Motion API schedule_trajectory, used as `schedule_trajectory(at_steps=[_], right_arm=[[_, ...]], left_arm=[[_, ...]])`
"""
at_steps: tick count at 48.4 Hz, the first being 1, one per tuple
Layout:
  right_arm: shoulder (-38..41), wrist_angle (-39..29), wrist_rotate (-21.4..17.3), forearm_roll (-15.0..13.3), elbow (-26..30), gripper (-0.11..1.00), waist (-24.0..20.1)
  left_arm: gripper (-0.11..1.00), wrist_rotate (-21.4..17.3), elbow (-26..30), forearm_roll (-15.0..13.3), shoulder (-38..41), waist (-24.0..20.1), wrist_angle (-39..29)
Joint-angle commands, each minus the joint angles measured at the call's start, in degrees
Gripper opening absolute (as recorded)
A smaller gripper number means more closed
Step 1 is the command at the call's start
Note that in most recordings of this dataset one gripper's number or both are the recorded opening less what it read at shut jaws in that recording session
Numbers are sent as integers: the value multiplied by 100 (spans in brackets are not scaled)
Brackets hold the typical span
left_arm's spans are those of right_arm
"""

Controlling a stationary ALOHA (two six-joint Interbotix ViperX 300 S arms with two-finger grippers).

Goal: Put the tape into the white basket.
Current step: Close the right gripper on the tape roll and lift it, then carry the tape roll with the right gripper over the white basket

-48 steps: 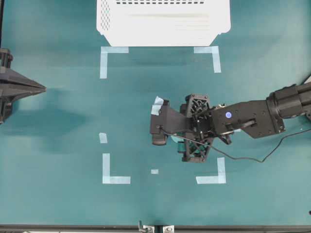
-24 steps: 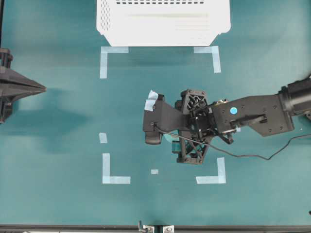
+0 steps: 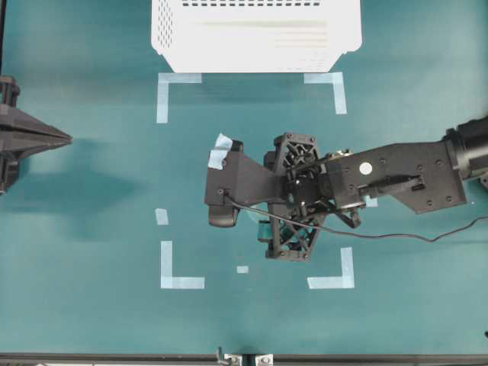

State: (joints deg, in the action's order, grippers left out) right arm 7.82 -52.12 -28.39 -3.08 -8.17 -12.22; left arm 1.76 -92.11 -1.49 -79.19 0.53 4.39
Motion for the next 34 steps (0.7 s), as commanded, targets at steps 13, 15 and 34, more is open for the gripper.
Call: schedule_trajectory(at_steps=[13,15,34], right_arm=[[-193,-729,35,18,650,68,-18],[-193,-773,35,26,668,68,-18],[-229,-1371,53,0,817,68,299]], left_arm=[[-11,-9,70,-9,53,18,26],[-11,-9,70,-9,53,18,26],[-11,9,70,-9,53,18,26]])
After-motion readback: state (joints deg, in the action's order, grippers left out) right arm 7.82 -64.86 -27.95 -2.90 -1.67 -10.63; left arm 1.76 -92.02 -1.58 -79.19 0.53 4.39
